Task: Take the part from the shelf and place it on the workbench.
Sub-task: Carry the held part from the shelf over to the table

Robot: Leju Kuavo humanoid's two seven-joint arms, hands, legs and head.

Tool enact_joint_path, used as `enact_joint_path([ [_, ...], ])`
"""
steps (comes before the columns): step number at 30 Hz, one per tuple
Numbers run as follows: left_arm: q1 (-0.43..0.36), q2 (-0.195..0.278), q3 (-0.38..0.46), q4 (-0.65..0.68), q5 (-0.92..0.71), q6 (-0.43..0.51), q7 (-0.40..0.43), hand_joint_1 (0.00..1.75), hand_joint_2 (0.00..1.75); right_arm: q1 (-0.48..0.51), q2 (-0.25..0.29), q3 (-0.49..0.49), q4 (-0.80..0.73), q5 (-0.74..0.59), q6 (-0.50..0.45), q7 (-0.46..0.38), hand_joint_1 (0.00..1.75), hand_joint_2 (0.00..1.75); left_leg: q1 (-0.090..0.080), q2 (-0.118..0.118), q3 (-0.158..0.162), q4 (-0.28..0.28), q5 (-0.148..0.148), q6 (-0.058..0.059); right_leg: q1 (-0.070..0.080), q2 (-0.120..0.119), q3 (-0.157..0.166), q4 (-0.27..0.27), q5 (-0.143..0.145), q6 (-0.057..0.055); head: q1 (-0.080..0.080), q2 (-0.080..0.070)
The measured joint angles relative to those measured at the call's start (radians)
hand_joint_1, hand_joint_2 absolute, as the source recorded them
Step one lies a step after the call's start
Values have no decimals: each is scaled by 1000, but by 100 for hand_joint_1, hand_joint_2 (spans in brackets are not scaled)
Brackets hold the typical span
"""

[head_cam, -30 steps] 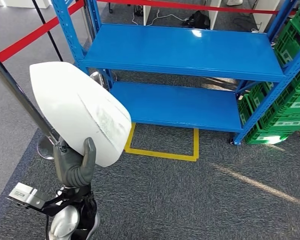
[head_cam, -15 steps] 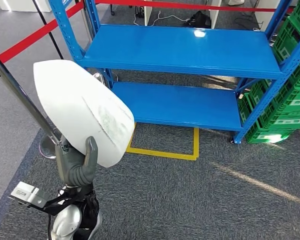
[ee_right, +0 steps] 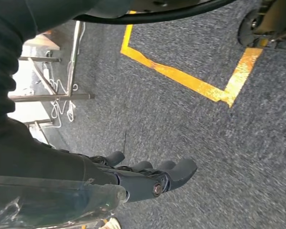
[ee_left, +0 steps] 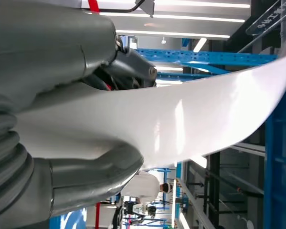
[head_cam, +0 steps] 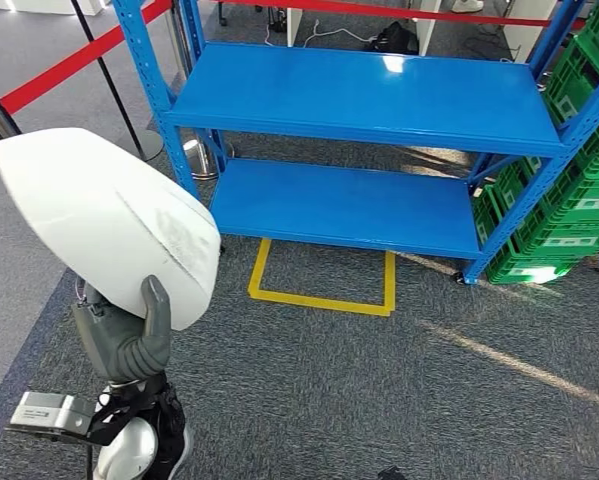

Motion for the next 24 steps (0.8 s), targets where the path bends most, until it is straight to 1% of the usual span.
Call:
enact_joint_path([
  [1,-1,2,-1,-1,-3,9,0,175,175,-2,0,0,0,-1,3,-3,0,175,2,1,-1,-1,2,5,0,0,-12,26,-19,4,3,0],
  [2,-1,4,-2,-1,1,14,0,175,175,-4,0,0,0,-2,5,-6,0,175,3,3,-1,-2,4,10,-1,0,-33,73,-48,9,5,0],
  [4,0,8,-3,-1,9,25,0,175,175,-5,0,-2,0,-8,4,-9,0,175,2,4,-4,-2,6,15,-1,0,-89,210,-115,15,9,0],
  [5,0,10,-4,-1,14,30,0,175,175,-5,0,-4,0,-11,2,-10,0,175,2,4,-5,-2,6,16,-1,0,-110,262,-131,17,10,0],
  [6,0,11,-5,-1,21,31,0,175,175,-4,0,-7,0,-15,-1,-9,0,175,1,4,-5,-1,7,16,-1,0,-115,280,-129,17,10,0],
  [7,0,13,-6,-1,29,29,0,175,175,-4,0,-10,0,-18,-5,-8,0,175,1,4,-4,-1,7,17,-1,-1,-100,254,-108,16,10,0],
  [8,0,14,-7,-1,32,24,0,175,175,-4,0,-13,0,-20,-10,-6,0,175,1,6,-3,0,6,16,-2,-5,-68,192,-74,15,10,0],
  [9,0,16,-8,-1,31,16,0,175,175,-5,0,-15,0,-22,-15,-3,0,175,1,7,-2,1,6,14,-1,-18,-30,119,-46,15,10,0],
  [10,0,17,-10,-1,24,7,0,175,175,-6,0,-16,0,-23,-18,0,0,175,-2,9,-3,4,5,11,1,-29,1,55,-26,12,11,0],
  [11,-1,19,-13,-1,17,-3,0,175,175,-8,0,-17,0,-23,-19,2,0,175,-5,11,-4,6,5,7,2,-38,20,15,-16,7,10,0],
  [12,-1,22,-16,-1,13,-17,0,175,175,-10,0,-17,0,-23,-20,4,0,175,-7,14,-6,7,5,2,4,-41,25,0,-16,2,10,0],
  [14,-1,26,-23,-2,20,-48,0,175,175,-11,1,-17,0,-23,-20,6,0,175,-8,25,-8,6,7,-7,5,-24,20,-2,-11,-12,10,0],
  [15,-1,28,-26,-2,26,-63,0,175,175,-10,1,-18,0,-23,-20,7,0,175,-8,28,-10,9,1,-12,4,-18,18,-3,-7,-18,10,0],
  [16,-2,30,-28,-4,31,-78,0,175,175,-9,1,-19,0,-23,-20,8,0,175,-7,27,-17,27,-14,-17,2,-11,17,-4,-4,-24,9,0],
  [17,-3,31,-29,-6,36,-91,0,175,175,-9,1,-20,0,-23,-19,9,0,175,-6,24,-34,66,-41,-23,-1,-5,16,-6,-1,-29,8,0],
  [18,-3,33,-29,-7,39,-104,-1,175,175,-9,1,-21,0,-22,-18,9,0,175,-5,20,-61,126,-76,-27,-1,1,14,-6,1,-32,7,0],
  [19,-4,35,-29,-8,44,-115,-1,175,175,-8,1,-22,0,-21,-16,9,0,175,-4,17,-95,199,-110,-30,-2,8,11,-6,2,-35,6,0],
  [20,-4,36,-29,-8,48,-126,-1,175,175,-7,0,-23,0,-20,-14,9,0,175,-4,16,-125,262,-133,-31,-2,15,9,-6,3,-35,6,0],
  [21,-4,38,-29,-8,52,-134,-1,175,175,-6,0,-24,0,-19,-13,9,0,175,-3,16,-142,296,-137,-31,-2,22,7,-6,5,-35,6,0],
  [22,-4,40,-29,-8,54,-140,-1,175,175,-5,0,-24,0,-18,-13,9,0,175,-3,14,-140,290,-120,-29,-3,31,6,-6,6,-34,6,0],
  [23,-4,41,-29,-9,56,-144,-1,175,175,-4,0,-25,0,-17,-13,9,0,175,-2,10,-118,247,-89,-28,-3,41,6,-6,8,-31,6,0],
  [24,-4,42,-29,-9,57,-146,-1,175,175,-5,0,-25,0,-16,-13,9,0,175,0,-5,-82,180,-51,-26,-5,51,6,-6,10,-28,6,0],
])
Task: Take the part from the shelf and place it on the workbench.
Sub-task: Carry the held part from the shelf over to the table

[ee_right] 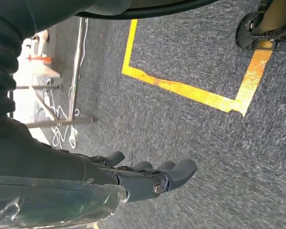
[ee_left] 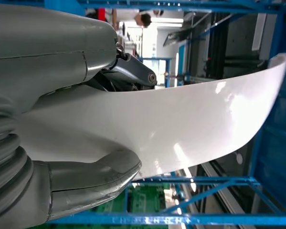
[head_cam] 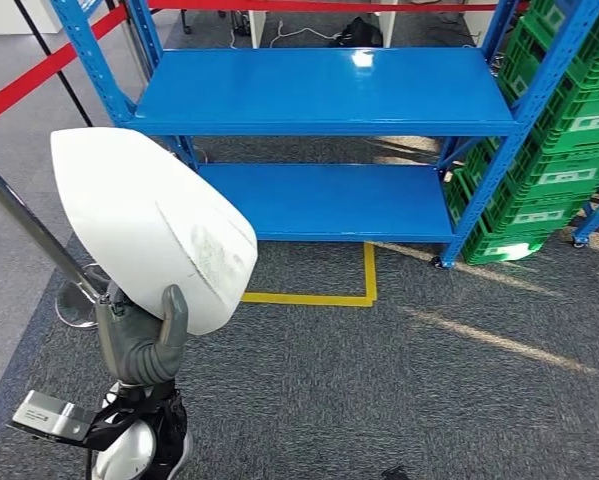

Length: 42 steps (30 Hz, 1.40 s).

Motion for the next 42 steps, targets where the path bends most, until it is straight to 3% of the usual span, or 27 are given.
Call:
enact_joint_path([
  [2,-1,1,0,-1,1,-3,0,175,175,-3,0,-1,0,1,0,0,0,175,6,-44,62,-122,42,3,2,19,-7,4,3,8,-1,0],
  [4,-2,1,0,-2,1,-7,0,175,175,-3,0,-2,0,2,0,0,0,175,8,-63,79,-165,43,10,2,36,-17,5,9,20,-2,0],
  [5,-3,1,0,-3,0,-10,0,175,175,-2,0,-3,0,2,0,0,0,175,8,-55,78,-167,44,16,-1,44,-23,2,13,26,-2,0],
  [7,-5,1,0,-3,0,-16,0,175,175,3,-1,-5,0,2,1,1,0,175,9,-35,78,-171,49,29,-1,23,-36,18,2,37,2,0],
  [9,-7,1,0,-3,0,-22,0,175,175,3,-1,-6,0,3,2,3,0,175,9,-13,78,-173,51,38,2,-24,-76,107,-52,45,9,0],
  [11,-6,1,0,-3,0,-26,0,175,175,1,-1,-6,0,3,3,4,0,175,6,10,77,-172,50,42,2,-46,-135,241,-115,50,11,0],
  [12,-6,1,0,-3,0,-29,0,175,175,2,-2,-7,0,4,3,5,0,175,6,21,77,-172,50,42,2,-48,-150,281,-126,51,11,0],
  [13,-6,1,0,-3,0,-31,0,175,175,3,-2,-7,0,4,3,6,0,175,5,30,77,-172,49,42,2,-50,-146,282,-118,51,12,0],
  [14,-7,0,0,-3,0,-34,0,175,175,4,-2,-8,0,4,3,7,0,175,5,38,78,-172,49,42,3,-52,-122,243,-94,50,12,0],
  [16,-7,-1,0,-3,0,-37,0,175,175,4,-3,-10,0,4,2,8,0,175,3,51,81,-172,47,37,6,-76,-40,99,-38,44,12,0],
  [18,-7,-2,0,-3,1,-40,0,175,175,1,-4,-10,0,4,0,8,0,175,-2,60,82,-170,46,29,9,-94,8,11,-15,33,11,0],
  [21,-8,-4,0,-4,2,-45,0,175,175,1,-4,-12,0,2,0,7,0,175,-3,69,81,-171,46,14,10,-78,6,1,-11,14,10,0],
  [23,-9,-5,0,-5,4,-48,0,175,175,1,-4,-14,0,0,-1,4,0,175,-1,52,66,-136,17,3,5,-66,5,-3,-5,3,9,0],
  [26,-9,-5,0,-7,10,-57,-1,175,175,-1,-4,-15,0,-3,-3,-3,0,175,0,25,-19,48,-75,-6,1,-44,1,-4,-1,-3,8,0],
  [27,-9,-5,0,-7,12,-61,-1,175,175,-1,-4,-15,0,-4,-3,-6,0,175,0,23,-45,99,-89,-6,0,-36,1,-4,-1,-3,8,0],
  [28,-9,-5,0,-7,13,-64,-1,175,175,0,-4,-15,0,-4,-4,-9,0,175,0,22,-56,117,-83,-6,0,-27,0,-4,0,-3,9,0],
  [29,-10,-5,-1,-7,13,-67,-1,175,175,0,-5,-16,0,-4,-4,-12,0,175,1,20,-47,95,-57,-5,-1,-18,1,-3,0,-1,9,0],
  [31,-13,-7,-1,-7,14,-73,-1,175,175,0,-6,-16,0,-5,-5,-16,0,175,5,1,9,-28,15,-5,-3,1,0,-3,2,4,8,0],
  [32,-16,-8,-1,-7,15,-77,-1,175,175,-1,-7,-16,0,-6,-6,-17,0,175,9,-14,39,-93,38,-4,-2,10,-3,1,2,9,7,0],
  [34,-21,-10,-2,-7,19,-84,-1,175,175,0,-10,-16,-1,-9,-11,-18,0,175,12,-36,66,-157,50,2,-1,23,-13,4,5,20,7,0],
  [36,-22,-13,-2,-6,24,-88,-1,175,175,7,-14,-18,-1,-13,-17,-18,0,175,11,-29,65,-161,50,15,-3,31,-20,1,8,31,7,0],
  [37,-24,-15,-2,-6,26,-92,-1,175,175,11,-16,-20,-1,-14,-18,-19,0,175,11,-23,65,-162,51,22,-3,23,-25,7,4,36,9,0],
  [39,-27,-19,-1,-6,28,-99,-1,175,175,14,-18,-23,-1,-16,-18,-19,0,175,13,-8,66,-164,54,34,-2,-11,-57,76,-38,44,17,0],
  [40,-28,-20,-1,-6,29,-101,-1,175,175,14,-19,-25,-1,-16,-18,-19,0,175,11,0,66,-164,53,38,-1,-31,-88,143,-73,47,21,0],
  [42,-28,-21,0,-5,32,-103,-1,175,175,13,-19,-29,-1,-16,-17,-19,0,175,8,17,65,-164,52,41,-1,-48,-149,276,-127,50,23,0],
])
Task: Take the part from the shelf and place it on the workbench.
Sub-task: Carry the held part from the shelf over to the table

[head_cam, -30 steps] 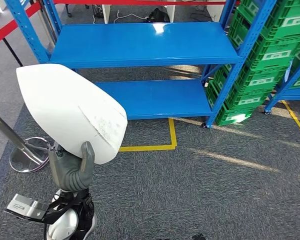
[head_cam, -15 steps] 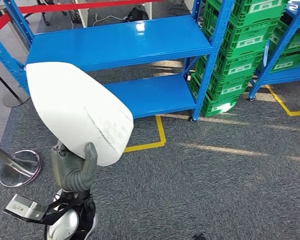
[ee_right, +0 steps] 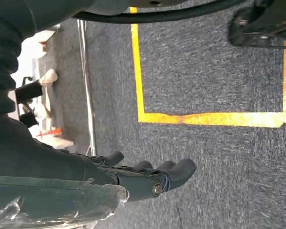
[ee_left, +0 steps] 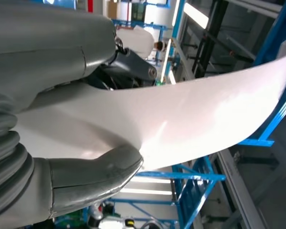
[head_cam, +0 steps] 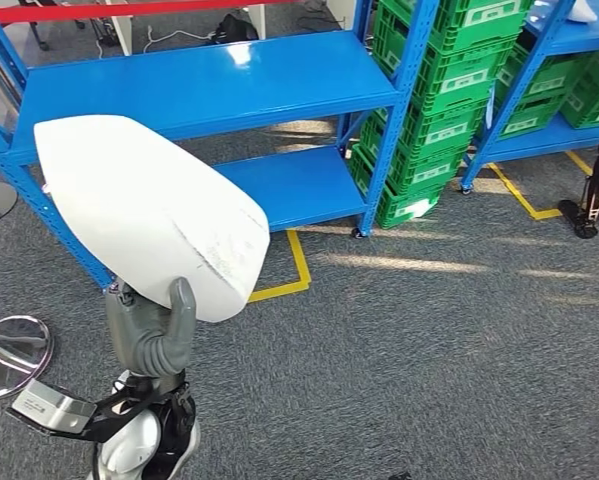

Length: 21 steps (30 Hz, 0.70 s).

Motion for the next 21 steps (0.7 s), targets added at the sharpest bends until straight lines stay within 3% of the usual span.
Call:
enact_joint_path([
  [1,0,0,0,1,1,-1,0,175,175,1,0,-2,0,0,0,0,0,175,-1,8,0,0,0,1,0,-2,-12,28,-4,0,0,0],
  [2,0,0,0,2,2,-2,0,175,175,1,0,-3,0,-1,1,1,0,175,-2,15,1,0,-1,1,0,-3,-1,10,12,-2,0,0],
  [4,-1,0,0,2,2,-6,0,175,175,2,0,-5,0,-3,1,2,0,175,-3,26,5,0,-3,-2,2,-20,73,-122,76,-9,0,0],
  [6,-2,-2,1,2,-1,-10,0,175,175,-1,0,-7,0,-3,1,3,0,175,-8,34,8,2,-6,-10,8,-45,138,-242,113,-18,0,0],
  [7,-2,-3,1,2,-5,-12,0,175,175,-2,0,-9,0,-3,1,3,0,175,-10,39,8,3,-7,-14,11,-51,149,-265,116,-23,-1,0],
  [9,-3,-5,1,2,-12,-15,0,175,175,-3,0,-11,0,-2,1,3,0,175,-11,51,9,0,-6,-25,13,-38,148,-269,117,-33,-2,0],
  [11,-4,-6,1,2,-16,-17,0,175,175,-2,0,-12,0,-2,1,3,0,175,-9,42,4,17,-23,-37,9,-23,147,-274,122,-44,-2,0],
  [12,-4,-6,1,2,-17,-17,0,175,175,-2,0,-13,0,-2,1,3,0,175,-8,31,-11,51,-46,-43,6,-16,148,-276,125,-48,-3,0],
  [14,-4,-5,1,2,-18,-17,0,175,175,-2,0,-14,0,-1,1,3,0,175,-7,9,-69,173,-109,-51,2,1,147,-277,127,-52,-5,0],
  [16,-4,-2,1,2,-24,-18,0,175,175,-1,0,-14,0,1,1,3,0,175,-6,5,-118,268,-136,-53,1,19,146,-277,128,-52,-5,0],
  [17,-4,-1,1,2,-27,-20,0,175,175,-1,0,-14,0,2,1,3,0,175,-6,4,-121,268,-121,-53,0,29,146,-277,128,-51,-5,0],
  [18,-4,0,0,2,-31,-23,0,175,175,-1,0,-14,0,3,1,4,0,175,-5,0,-105,232,-90,-52,-1,40,147,-276,129,-50,-5,0],
  [20,-4,2,0,2,-35,-29,0,175,175,-2,0,-14,0,4,1,6,0,175,1,-31,-44,104,-23,-54,-3,63,146,-274,129,-43,-6,0],
  [21,-4,2,0,1,-36,-31,0,175,175,-3,0,-14,0,4,1,8,0,175,5,-49,-19,51,-5,-52,-2,73,142,-271,130,-39,-7,0],
])
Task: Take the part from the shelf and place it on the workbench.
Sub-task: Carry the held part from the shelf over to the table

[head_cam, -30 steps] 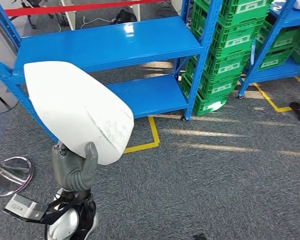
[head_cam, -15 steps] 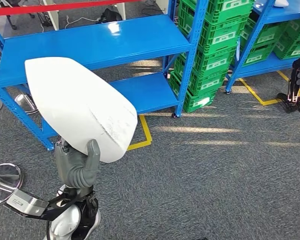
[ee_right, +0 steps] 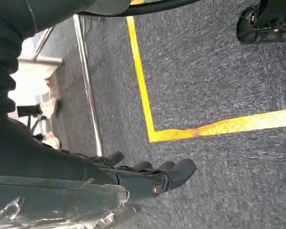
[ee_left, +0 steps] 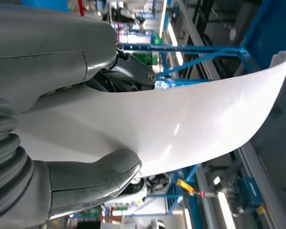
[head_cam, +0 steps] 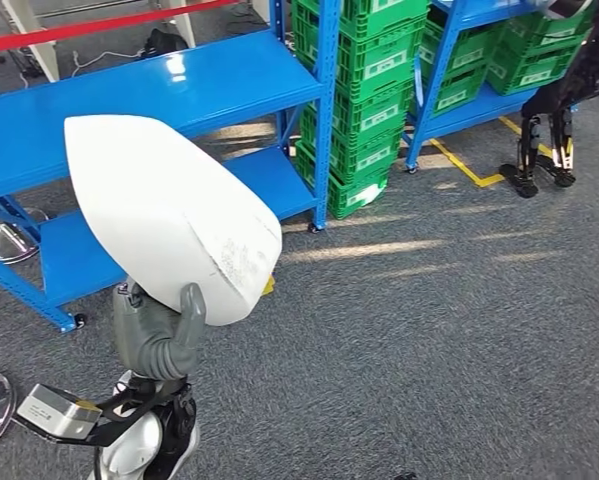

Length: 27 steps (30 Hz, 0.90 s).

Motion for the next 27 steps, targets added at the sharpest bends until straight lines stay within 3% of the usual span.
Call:
enact_joint_path([
  [2,0,0,0,-1,1,-3,0,175,175,1,0,0,0,0,0,2,0,175,1,-19,19,-45,2,10,0,15,-9,1,2,12,-2,0],
  [4,-1,0,0,-2,3,-4,0,175,175,6,0,-1,0,0,0,3,0,175,0,-6,18,-47,2,26,-5,23,-16,-3,5,24,-1,0],
  [5,-2,0,0,-3,3,-4,0,175,175,8,-1,-1,0,0,0,4,0,175,1,2,19,-48,3,33,-4,10,-21,5,-2,29,2,0],
  [6,-3,0,-1,-4,3,-5,0,175,175,7,-1,-2,0,0,0,4,0,175,2,11,20,-50,4,39,-3,-11,-35,32,-20,34,5,0],
  [8,-3,0,0,-6,5,-7,0,175,175,3,-1,-2,0,0,1,4,0,175,0,32,20,-50,3,45,-2,-59,-88,147,-82,40,12,0],
  [10,-3,0,0,-7,6,-10,0,175,175,1,-1,-3,0,-1,2,4,0,175,-3,54,21,-50,1,48,-2,-74,-145,267,-129,43,13,0],
  [11,-3,0,0,-7,7,-11,0,175,175,1,-1,-3,0,-1,3,4,0,175,-5,65,22,-50,0,49,-1,-76,-153,284,-128,42,13,0],
  [12,-3,0,0,-7,8,-13,0,175,175,2,-1,-4,0,-2,3,4,0,175,-5,74,24,-50,-2,48,-1,-78,-138,259,-107,39,13,0],
  [15,-4,-1,0,-7,11,-19,0,175,175,0,-2,-5,0,-3,1,4,0,175,-9,98,34,-49,-10,40,5,-119,-31,66,-22,27,12,0],
  [17,-4,-1,0,-7,12,-21,0,175,175,-4,-2,-6,0,-4,0,4,0,175,-14,110,38,-48,-13,31,11,-136,-4,11,-10,16,10,0],
  [19,-5,-2,0,-7,11,-21,0,175,175,-5,-2,-9,0,-4,0,4,0,175,-15,122,39,-51,-14,20,12,-117,-7,8,-8,3,9,0],
  [21,-6,-2,-1,-8,10,-21,0,175,175,-4,-2,-13,0,-6,0,4,0,175,-12,102,31,-29,-36,8,8,-97,-8,3,-3,-8,7,0],
  [23,-7,-1,-1,-8,8,-22,0,175,175,-4,-2,-14,0,-6,4,4,0,175,-10,65,-14,70,-94,2,5,-78,-8,1,0,-14,4,0],
  [25,-6,1,-1,-8,7,-22,0,175,175,-4,-1,-15,0,-6,10,2,0,175,-10,53,-78,198,-144,1,4,-56,-8,1,0,-16,2,0],
  [26,-6,2,-1,-8,7,-22,0,175,175,-3,-1,-15,0,-6,13,2,0,175,-10,52,-97,228,-143,1,4,-43,-8,1,0,-17,2,0],
  [27,-6,2,-1,-7,6,-22,0,175,175,-2,-1,-15,0,-6,14,2,0,175,-10,51,-96,219,-122,3,3,-31,-7,1,0,-16,2,0],
])
